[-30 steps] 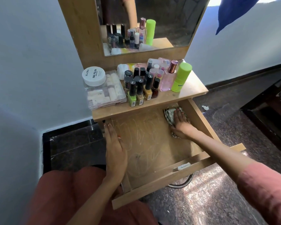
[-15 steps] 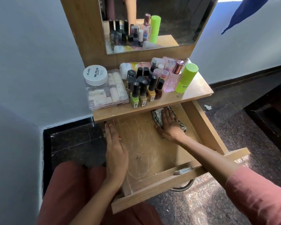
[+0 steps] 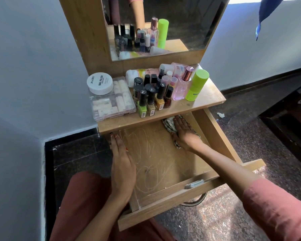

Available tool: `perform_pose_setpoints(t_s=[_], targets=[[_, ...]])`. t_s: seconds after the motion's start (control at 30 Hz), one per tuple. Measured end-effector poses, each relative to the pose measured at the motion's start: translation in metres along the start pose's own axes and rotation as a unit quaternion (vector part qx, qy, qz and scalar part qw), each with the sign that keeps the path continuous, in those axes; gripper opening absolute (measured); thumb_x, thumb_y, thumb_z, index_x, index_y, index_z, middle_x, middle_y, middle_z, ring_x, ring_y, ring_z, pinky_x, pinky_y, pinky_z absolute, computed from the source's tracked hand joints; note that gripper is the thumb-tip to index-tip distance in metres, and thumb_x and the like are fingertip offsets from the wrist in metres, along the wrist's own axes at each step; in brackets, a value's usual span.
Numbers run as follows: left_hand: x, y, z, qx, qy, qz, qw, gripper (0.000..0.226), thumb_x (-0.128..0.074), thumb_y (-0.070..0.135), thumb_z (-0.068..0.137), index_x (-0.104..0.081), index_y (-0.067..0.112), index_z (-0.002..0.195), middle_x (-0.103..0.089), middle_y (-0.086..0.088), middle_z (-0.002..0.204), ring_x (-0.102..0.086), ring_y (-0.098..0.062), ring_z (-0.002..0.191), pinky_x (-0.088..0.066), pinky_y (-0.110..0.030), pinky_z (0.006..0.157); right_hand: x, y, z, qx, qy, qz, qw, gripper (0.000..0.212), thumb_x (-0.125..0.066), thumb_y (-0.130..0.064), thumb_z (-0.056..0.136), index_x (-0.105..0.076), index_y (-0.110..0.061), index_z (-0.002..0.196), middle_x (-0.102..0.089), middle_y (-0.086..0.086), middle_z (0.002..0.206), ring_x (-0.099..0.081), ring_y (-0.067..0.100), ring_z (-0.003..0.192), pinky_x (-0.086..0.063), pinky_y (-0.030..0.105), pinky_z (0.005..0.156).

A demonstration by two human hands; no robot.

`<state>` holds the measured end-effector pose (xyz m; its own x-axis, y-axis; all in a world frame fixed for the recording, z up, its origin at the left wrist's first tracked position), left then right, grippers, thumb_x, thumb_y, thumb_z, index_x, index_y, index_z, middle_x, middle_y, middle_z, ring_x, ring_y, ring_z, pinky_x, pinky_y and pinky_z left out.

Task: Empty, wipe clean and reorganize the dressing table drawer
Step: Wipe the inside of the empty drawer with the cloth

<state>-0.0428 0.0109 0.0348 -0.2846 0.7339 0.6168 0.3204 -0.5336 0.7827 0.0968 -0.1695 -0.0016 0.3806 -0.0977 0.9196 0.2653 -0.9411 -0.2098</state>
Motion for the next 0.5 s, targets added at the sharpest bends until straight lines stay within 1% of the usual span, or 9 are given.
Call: perform_pose_setpoints(t_s=[0.07, 0.1, 0.17, 0.23, 0.27, 0.37, 0.43, 0.5], targets=[[0.000, -0.002, 0.000, 0.000, 0.001, -0.002, 1.000, 0.052, -0.022, 0.010, 0.100, 0.000, 0.018, 0.146, 0.011, 0.007, 0.155, -0.031, -0.019, 0.136, -0.033, -0.015, 0.083, 0.001, 0.005, 0.001, -0.011, 0.001, 0.000, 1.000, 0.061, -0.033, -0.028, 0.098, -0.003, -0.006, 0.146, 0.000, 0.012, 0.156, 0.001, 0.023, 0.145, -0.004, 0.035, 0.119], [0.000, -0.003, 0.000, 0.002, 0.000, -0.002, 1.000, 0.052, -0.022, 0.011, 0.100, 0.000, 0.019, 0.146, 0.011, 0.007, 0.155, -0.034, -0.019, 0.134, -0.035, -0.014, 0.081, 0.001, 0.009, 0.003, -0.024, 0.006, -0.003, 1.000, 0.061, -0.033, -0.028, 0.098, -0.004, -0.005, 0.146, 0.000, 0.013, 0.156, 0.000, 0.024, 0.145, -0.005, 0.034, 0.118], [-0.002, -0.006, -0.001, 0.003, 0.000, 0.000, 1.000, 0.052, -0.023, 0.011, 0.100, -0.001, 0.019, 0.147, 0.012, 0.008, 0.155, -0.041, -0.020, 0.129, -0.037, -0.006, 0.068, 0.005, 0.021, 0.005, -0.062, 0.013, -0.006, 0.998, 0.061, -0.033, -0.029, 0.098, -0.004, -0.003, 0.146, -0.001, 0.016, 0.156, -0.002, 0.026, 0.145, -0.006, 0.033, 0.117], [-0.003, -0.008, -0.001, -0.002, 0.004, 0.002, 1.000, 0.053, -0.024, 0.011, 0.100, -0.002, 0.018, 0.147, 0.011, 0.007, 0.155, -0.048, -0.022, 0.122, -0.035, -0.004, 0.056, 0.008, 0.028, 0.006, -0.089, -0.002, 0.000, 0.996, 0.062, -0.032, -0.029, 0.098, -0.003, -0.003, 0.146, 0.001, 0.015, 0.156, 0.000, 0.027, 0.145, -0.005, 0.033, 0.117], [-0.003, -0.009, -0.001, -0.005, 0.006, 0.003, 1.000, 0.053, -0.024, 0.010, 0.100, -0.002, 0.018, 0.147, 0.011, 0.007, 0.155, -0.049, -0.022, 0.120, -0.036, -0.004, 0.057, 0.007, 0.027, 0.006, -0.095, -0.009, 0.001, 0.995, 0.062, -0.032, -0.029, 0.098, -0.001, -0.003, 0.146, 0.003, 0.015, 0.156, 0.001, 0.027, 0.145, -0.005, 0.034, 0.117], [-0.003, -0.009, -0.002, -0.011, 0.011, 0.004, 1.000, 0.052, -0.024, 0.010, 0.099, -0.003, 0.017, 0.147, 0.010, 0.006, 0.155, -0.042, -0.022, 0.128, -0.041, -0.012, 0.072, 0.003, 0.020, 0.005, -0.104, 0.004, 0.008, 0.995, 0.063, -0.031, -0.030, 0.098, 0.001, -0.004, 0.146, 0.005, 0.014, 0.156, 0.004, 0.029, 0.144, -0.002, 0.039, 0.117], [-0.001, -0.007, -0.003, -0.011, 0.014, 0.009, 1.000, 0.052, -0.024, 0.010, 0.099, -0.004, 0.016, 0.147, 0.009, 0.005, 0.156, -0.043, -0.021, 0.127, -0.039, -0.013, 0.073, 0.001, 0.014, 0.004, -0.111, 0.005, 0.013, 0.994, 0.065, -0.030, -0.033, 0.098, 0.002, -0.004, 0.146, 0.006, 0.014, 0.156, 0.006, 0.029, 0.144, 0.000, 0.040, 0.117], [-0.001, -0.006, -0.005, -0.006, 0.011, 0.005, 1.000, 0.052, -0.025, 0.010, 0.099, -0.004, 0.015, 0.147, 0.009, 0.006, 0.156, -0.039, -0.020, 0.130, -0.037, -0.006, 0.067, -0.001, 0.009, 0.003, -0.115, 0.001, 0.016, 0.993, 0.066, -0.029, -0.036, 0.098, 0.004, -0.004, 0.146, 0.008, 0.015, 0.156, 0.006, 0.029, 0.144, 0.000, 0.041, 0.117]])
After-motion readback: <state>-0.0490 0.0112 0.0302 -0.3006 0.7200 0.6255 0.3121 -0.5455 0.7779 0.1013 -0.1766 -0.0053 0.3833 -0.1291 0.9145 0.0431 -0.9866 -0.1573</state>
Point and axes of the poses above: each hand's wrist, its own z-axis towards the middle knuckle, its own x-axis out of the back of the hand, y = z × x, the point moved 1 cm from there along z, towards the middle knuckle
